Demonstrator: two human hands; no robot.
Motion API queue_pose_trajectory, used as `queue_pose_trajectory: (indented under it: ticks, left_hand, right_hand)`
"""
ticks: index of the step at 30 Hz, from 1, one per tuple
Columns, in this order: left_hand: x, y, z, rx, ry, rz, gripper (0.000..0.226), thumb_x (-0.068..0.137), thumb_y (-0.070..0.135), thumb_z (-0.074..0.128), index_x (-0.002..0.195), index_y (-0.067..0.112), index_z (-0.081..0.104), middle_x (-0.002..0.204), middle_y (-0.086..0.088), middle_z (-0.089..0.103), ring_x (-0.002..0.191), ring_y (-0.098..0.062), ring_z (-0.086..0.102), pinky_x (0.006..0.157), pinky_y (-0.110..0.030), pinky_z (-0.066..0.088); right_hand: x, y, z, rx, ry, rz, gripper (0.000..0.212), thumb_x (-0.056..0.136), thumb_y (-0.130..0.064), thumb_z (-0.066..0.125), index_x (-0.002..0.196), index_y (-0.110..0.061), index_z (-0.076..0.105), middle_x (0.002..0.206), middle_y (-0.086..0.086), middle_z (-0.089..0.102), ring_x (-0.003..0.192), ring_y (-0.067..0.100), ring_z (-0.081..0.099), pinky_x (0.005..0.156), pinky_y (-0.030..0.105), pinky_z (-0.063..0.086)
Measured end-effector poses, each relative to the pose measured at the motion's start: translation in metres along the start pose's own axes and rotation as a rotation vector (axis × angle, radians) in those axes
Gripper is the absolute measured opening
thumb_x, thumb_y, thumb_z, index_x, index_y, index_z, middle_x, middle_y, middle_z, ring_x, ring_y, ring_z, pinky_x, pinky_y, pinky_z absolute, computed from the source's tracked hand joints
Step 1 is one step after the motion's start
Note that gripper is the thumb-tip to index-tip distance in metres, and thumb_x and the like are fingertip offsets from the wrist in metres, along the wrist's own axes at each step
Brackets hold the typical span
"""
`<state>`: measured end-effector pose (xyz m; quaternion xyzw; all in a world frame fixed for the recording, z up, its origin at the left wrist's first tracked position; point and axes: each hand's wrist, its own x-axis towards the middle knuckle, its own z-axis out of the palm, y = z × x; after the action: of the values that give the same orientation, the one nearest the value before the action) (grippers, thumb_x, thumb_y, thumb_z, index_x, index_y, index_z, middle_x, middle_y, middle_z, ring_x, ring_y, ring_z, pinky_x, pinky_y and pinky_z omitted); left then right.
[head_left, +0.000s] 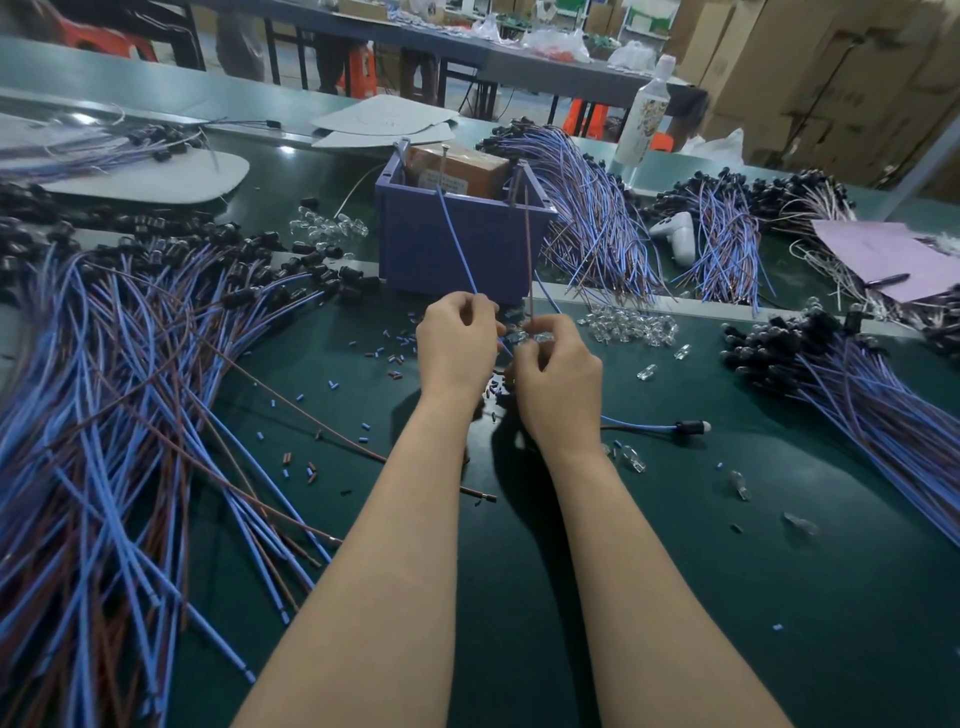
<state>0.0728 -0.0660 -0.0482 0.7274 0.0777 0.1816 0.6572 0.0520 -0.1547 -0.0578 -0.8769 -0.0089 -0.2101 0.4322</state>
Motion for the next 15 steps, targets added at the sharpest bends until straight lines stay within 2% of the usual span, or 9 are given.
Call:
queue_pose_trajectory:
  ticks: [15]
  left_hand:
    - [0.0022,-0.001,0.0009,-0.006,-0.011,0.008,0.022,0.096,0.017,0.046,0.084,0.012,0.063,0.064,0.005,0.061,0.06,-0.01,0.057,0.061,-0.022,0.046]
  right_hand:
    - [-0.001,-0.0019,-0.0002,-0.009,-0.019,0.0,0.023,0.088,-0.012,0.048,0.105,-0.014,0.062,0.08,0.01,0.069,0.08,0.031,0.061,0.076,0.04,0.049]
